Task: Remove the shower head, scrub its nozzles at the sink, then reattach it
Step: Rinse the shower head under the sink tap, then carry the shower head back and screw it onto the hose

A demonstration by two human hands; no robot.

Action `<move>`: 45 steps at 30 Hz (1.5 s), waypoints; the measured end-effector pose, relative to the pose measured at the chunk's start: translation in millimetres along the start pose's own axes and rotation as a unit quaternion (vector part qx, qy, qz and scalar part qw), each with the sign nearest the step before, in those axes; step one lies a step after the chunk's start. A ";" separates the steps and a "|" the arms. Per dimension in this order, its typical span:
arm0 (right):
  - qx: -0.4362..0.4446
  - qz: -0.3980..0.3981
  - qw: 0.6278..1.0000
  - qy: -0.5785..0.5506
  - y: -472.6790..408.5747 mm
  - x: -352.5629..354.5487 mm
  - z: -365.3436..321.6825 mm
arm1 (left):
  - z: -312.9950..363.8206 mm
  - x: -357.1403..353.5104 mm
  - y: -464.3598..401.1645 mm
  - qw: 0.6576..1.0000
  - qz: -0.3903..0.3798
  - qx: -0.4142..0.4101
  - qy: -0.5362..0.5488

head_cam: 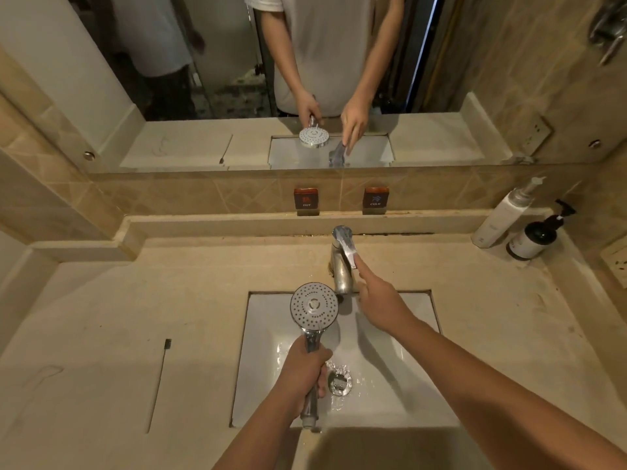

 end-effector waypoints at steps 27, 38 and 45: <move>-0.144 0.106 0.984 0.003 132.5 60.1 111.8 | 22.2 -107.8 33.2 0.980 -0.101 -0.082 -0.150; -0.292 0.246 0.924 -0.019 275.3 62.0 124.3 | -16.4 -172.0 73.2 0.914 -0.321 -0.096 -0.230; -0.365 0.303 0.880 -0.033 363.2 45.4 119.2 | -49.9 -190.9 119.4 0.868 -0.422 -0.073 -0.253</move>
Point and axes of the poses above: each hand's wrist, its own y-axis away from the middle knuckle, its own x-axis out of the back of the hand, z = x × y, the point moved 6 cm from there along -y, towards the middle knuckle, and after that the axes turned 2 degrees about y, right-handed, at the moved point
